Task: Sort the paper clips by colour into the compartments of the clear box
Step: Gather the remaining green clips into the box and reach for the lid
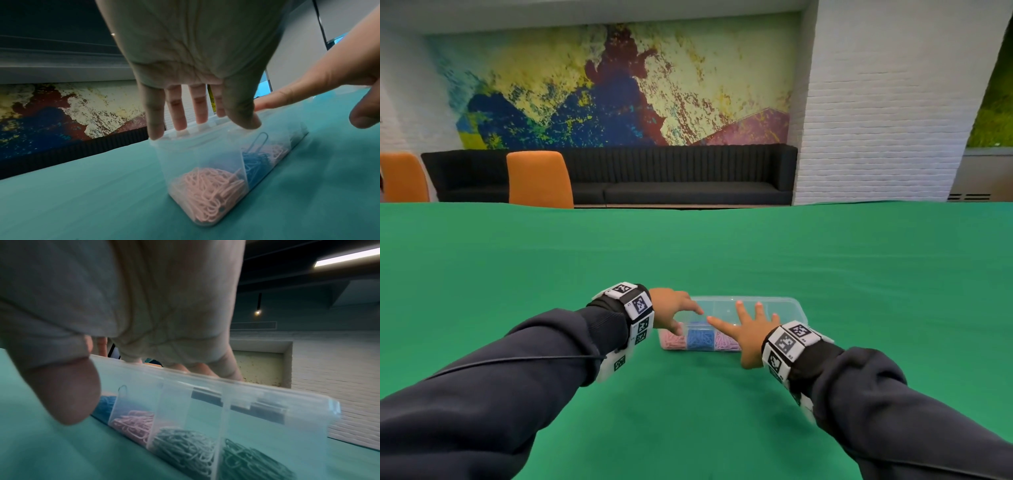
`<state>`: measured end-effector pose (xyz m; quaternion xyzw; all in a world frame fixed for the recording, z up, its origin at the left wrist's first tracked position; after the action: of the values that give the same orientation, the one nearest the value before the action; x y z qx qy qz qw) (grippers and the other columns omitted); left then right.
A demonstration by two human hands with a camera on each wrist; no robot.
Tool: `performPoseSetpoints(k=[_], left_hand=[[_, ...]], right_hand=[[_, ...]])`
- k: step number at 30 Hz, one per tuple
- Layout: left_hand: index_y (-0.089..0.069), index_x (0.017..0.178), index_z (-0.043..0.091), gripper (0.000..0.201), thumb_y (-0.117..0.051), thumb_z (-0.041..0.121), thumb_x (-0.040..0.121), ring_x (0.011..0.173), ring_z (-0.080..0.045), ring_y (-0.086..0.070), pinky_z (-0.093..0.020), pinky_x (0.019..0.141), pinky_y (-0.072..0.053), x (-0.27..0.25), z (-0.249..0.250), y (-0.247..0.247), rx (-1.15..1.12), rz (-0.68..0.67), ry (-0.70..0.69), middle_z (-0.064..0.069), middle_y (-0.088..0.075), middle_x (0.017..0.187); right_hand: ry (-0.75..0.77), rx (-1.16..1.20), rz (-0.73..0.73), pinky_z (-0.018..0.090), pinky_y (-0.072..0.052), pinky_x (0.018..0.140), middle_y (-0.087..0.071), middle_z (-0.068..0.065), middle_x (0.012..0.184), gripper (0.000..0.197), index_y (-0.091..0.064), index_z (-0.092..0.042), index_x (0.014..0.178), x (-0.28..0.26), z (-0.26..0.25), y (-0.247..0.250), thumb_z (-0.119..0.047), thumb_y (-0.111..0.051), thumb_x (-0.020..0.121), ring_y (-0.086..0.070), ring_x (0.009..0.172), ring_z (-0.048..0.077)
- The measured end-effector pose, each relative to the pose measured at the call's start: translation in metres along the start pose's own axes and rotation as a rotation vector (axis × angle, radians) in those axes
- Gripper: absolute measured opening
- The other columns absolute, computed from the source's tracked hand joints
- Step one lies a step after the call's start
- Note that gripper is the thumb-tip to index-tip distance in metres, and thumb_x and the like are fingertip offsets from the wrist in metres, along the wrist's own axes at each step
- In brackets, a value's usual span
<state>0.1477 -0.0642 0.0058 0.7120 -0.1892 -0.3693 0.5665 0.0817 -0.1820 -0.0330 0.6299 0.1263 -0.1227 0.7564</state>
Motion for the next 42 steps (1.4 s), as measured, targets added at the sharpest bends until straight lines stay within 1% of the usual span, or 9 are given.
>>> performPoseSetpoints(k=[3, 5, 8, 10, 12, 15, 18, 37, 42], left_hand=[[-0.029, 0.146, 0.020, 0.070, -0.066, 0.027, 0.086, 0.132, -0.020, -0.040, -0.032, 0.106, -0.031, -0.005, -0.005, 0.001, -0.101, 0.086, 0.070, -0.001, -0.037, 0.148], [-0.039, 0.138, 0.017, 0.060, -0.067, 0.026, 0.085, 0.124, -0.019, -0.048, -0.028, 0.101, -0.035, -0.012, -0.016, 0.000, -0.264, 0.250, 0.155, -0.002, -0.047, 0.139], [-0.059, 0.090, 0.020, 0.006, -0.062, 0.025, 0.087, 0.091, -0.018, -0.061, -0.025, 0.079, -0.042, -0.034, -0.030, -0.010, -0.439, 0.562, 0.337, -0.004, -0.064, 0.101], [-0.051, 0.067, 0.022, 0.023, -0.058, 0.023, 0.089, 0.056, -0.007, -0.058, -0.022, 0.061, -0.044, -0.037, -0.028, -0.037, -0.611, 0.517, 0.406, 0.001, -0.061, 0.071], [-0.055, 0.070, 0.018, 0.023, -0.055, 0.023, 0.092, 0.035, 0.000, -0.045, -0.016, 0.040, -0.036, -0.032, -0.018, -0.066, -0.957, 0.364, 0.424, 0.005, -0.058, 0.064], [-0.060, 0.084, 0.010, 0.015, -0.052, 0.018, 0.094, 0.030, -0.002, -0.039, -0.012, 0.035, -0.024, -0.024, -0.012, -0.088, -1.479, 0.322, 0.520, 0.004, -0.060, 0.063], [-0.059, 0.082, 0.005, 0.013, -0.053, 0.010, 0.092, 0.029, -0.003, -0.037, -0.011, 0.032, -0.021, -0.019, -0.014, -0.096, -1.733, 0.371, 0.591, 0.005, -0.058, 0.049], [-0.055, 0.078, 0.011, 0.016, -0.052, 0.010, 0.094, 0.027, 0.001, -0.041, -0.013, 0.030, -0.030, -0.015, -0.011, -0.099, -1.620, 0.557, 0.625, -0.001, -0.057, 0.065], [-0.061, 0.094, 0.003, 0.013, -0.053, 0.013, 0.095, 0.025, 0.000, -0.039, -0.012, 0.030, -0.029, -0.014, -0.013, -0.097, -1.572, 0.560, 0.660, 0.000, -0.059, 0.064]], right_hand=[[0.001, 0.009, 0.003, 0.064, -0.009, 0.110, 0.021, 0.010, 0.155, 0.096, 0.014, -0.057, 0.138, 0.000, 0.000, 0.001, -0.012, -0.052, 0.086, 0.011, 0.140, 0.046], [0.007, 0.017, -0.003, 0.064, -0.009, 0.110, 0.020, 0.009, 0.155, 0.096, 0.013, -0.057, 0.139, 0.002, 0.001, 0.002, -0.010, -0.051, 0.086, 0.011, 0.140, 0.046], [0.017, 0.031, -0.009, 0.065, -0.008, 0.110, 0.020, 0.010, 0.155, 0.097, 0.012, -0.057, 0.139, 0.003, 0.001, 0.001, -0.008, -0.052, 0.085, 0.011, 0.140, 0.046], [0.026, 0.032, -0.009, 0.064, -0.008, 0.111, 0.020, 0.010, 0.155, 0.097, 0.012, -0.057, 0.139, 0.003, 0.001, 0.000, -0.009, -0.053, 0.085, 0.011, 0.140, 0.046], [0.029, 0.025, -0.010, 0.064, -0.008, 0.111, 0.020, 0.009, 0.155, 0.096, 0.013, -0.057, 0.139, 0.003, 0.000, 0.000, -0.009, -0.052, 0.085, 0.011, 0.140, 0.046], [0.026, 0.033, 0.000, 0.063, -0.007, 0.111, 0.021, 0.009, 0.155, 0.096, 0.013, -0.057, 0.139, 0.003, 0.000, -0.001, -0.010, -0.052, 0.086, 0.012, 0.140, 0.045], [0.028, 0.038, -0.001, 0.063, -0.006, 0.111, 0.021, 0.009, 0.155, 0.096, 0.013, -0.057, 0.139, 0.003, 0.000, -0.001, -0.009, -0.051, 0.086, 0.013, 0.140, 0.044], [0.022, 0.064, 0.029, 0.063, -0.007, 0.112, 0.018, 0.007, 0.156, 0.095, 0.010, -0.058, 0.139, 0.002, 0.002, 0.001, -0.004, -0.047, 0.085, 0.010, 0.141, 0.043], [0.016, 0.068, 0.029, 0.062, -0.008, 0.112, 0.017, 0.007, 0.157, 0.094, 0.009, -0.057, 0.140, 0.002, 0.003, 0.003, -0.001, -0.045, 0.087, 0.010, 0.141, 0.043]])
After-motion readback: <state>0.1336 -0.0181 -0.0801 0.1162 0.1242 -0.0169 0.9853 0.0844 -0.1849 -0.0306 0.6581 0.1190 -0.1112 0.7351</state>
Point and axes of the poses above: each hand's wrist, its own x-axis towards the middle knuckle, its own y-axis out of the back of the hand, z = x × y, the point moved 8 cm from there along x, towards the middle knuckle
